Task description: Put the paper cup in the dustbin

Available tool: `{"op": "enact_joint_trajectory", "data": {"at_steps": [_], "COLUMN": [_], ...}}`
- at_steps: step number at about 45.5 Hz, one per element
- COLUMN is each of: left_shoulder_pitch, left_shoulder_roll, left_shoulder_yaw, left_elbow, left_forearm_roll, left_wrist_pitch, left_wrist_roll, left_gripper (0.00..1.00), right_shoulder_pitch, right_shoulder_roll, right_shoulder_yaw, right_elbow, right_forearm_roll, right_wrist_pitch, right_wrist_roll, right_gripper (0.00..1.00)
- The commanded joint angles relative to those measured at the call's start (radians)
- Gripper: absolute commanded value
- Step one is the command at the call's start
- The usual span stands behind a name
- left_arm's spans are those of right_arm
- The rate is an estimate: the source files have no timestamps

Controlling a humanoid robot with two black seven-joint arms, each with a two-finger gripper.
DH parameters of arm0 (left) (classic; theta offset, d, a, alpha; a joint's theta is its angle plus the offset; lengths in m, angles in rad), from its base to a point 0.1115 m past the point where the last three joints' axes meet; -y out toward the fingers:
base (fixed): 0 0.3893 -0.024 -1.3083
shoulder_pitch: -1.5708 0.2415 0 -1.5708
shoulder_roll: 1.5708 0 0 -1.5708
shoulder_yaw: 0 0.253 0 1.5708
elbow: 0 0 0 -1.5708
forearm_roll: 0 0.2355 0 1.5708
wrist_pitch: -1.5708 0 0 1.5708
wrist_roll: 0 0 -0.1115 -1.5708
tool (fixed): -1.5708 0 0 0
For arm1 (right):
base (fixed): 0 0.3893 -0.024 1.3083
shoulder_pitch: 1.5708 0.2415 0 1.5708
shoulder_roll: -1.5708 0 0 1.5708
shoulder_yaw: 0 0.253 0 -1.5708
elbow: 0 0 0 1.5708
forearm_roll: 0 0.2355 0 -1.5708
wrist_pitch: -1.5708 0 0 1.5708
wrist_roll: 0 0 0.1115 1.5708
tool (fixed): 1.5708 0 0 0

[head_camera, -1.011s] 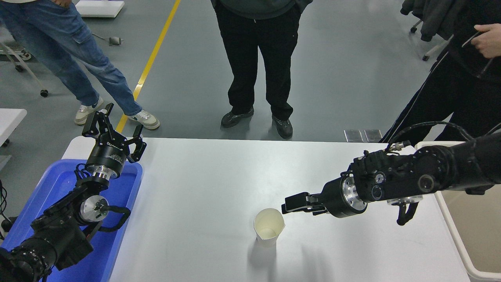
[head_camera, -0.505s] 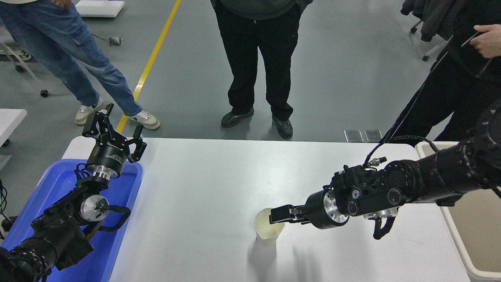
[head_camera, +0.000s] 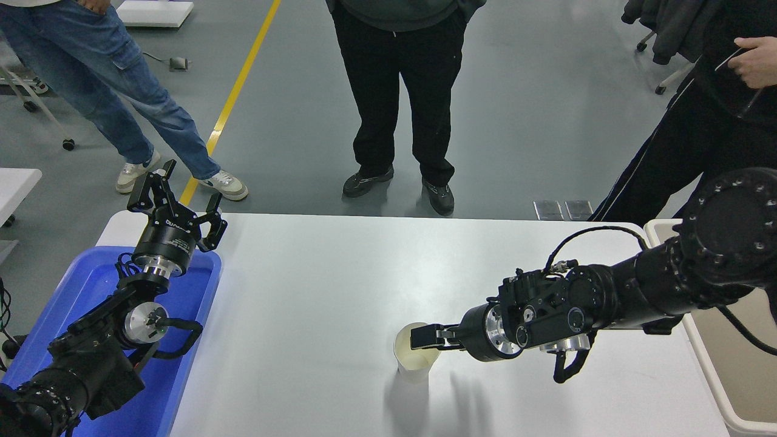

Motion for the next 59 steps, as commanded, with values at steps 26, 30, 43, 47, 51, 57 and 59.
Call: {"op": "enact_joint_trajectory", "data": {"at_steps": [26, 30, 43, 47, 51, 57, 59], "left_shoulder_pitch": [0.0, 0.0, 0.0, 0.0, 0.0, 0.0, 0.0], "left_shoulder_roll": [0.0, 0.0, 0.0, 0.0, 0.0, 0.0, 0.0], "left_shoulder_yaw": [0.0, 0.001, 0.0, 0.0, 0.0, 0.001, 0.0], "left_elbow": [0.0, 0.0, 0.0, 0.0, 0.0, 0.0, 0.0], "left_forearm_roll": [0.0, 0.0, 0.0, 0.0, 0.0, 0.0, 0.0], "left_wrist_pitch": [0.0, 0.0, 0.0, 0.0, 0.0, 0.0, 0.0], "left_wrist_roll": [0.0, 0.0, 0.0, 0.0, 0.0, 0.0, 0.0], "left_gripper": [1.0, 1.0, 1.0, 1.0, 1.0, 1.0, 1.0], "right_shoulder_pitch": [-0.034, -0.028, -0.003, 0.014, 0.029, 0.06, 0.078], "right_shoulder_roll": [0.009, 0.009, 0.006, -0.01, -0.026, -0.067, -0.087], "right_shoulder_yaw": [-0.022, -0.029, -0.029, -0.027, -0.026, -0.015, -0.007], "right_elbow": [-0.036, -0.036, -0.033, -0.03, -0.027, 0.003, 0.023], "right_forearm_roll": [-0.072, -0.072, -0.069, -0.069, -0.069, -0.069, -0.069], "right_wrist_pitch": [-0.02, -0.017, -0.017, -0.014, -0.009, -0.005, 0.004], "right_wrist_roll": [0.008, 0.01, 0.011, 0.013, 0.013, 0.013, 0.013], "right_gripper": [0.0, 0.0, 0.0, 0.0, 0.0, 0.0, 0.0]}}
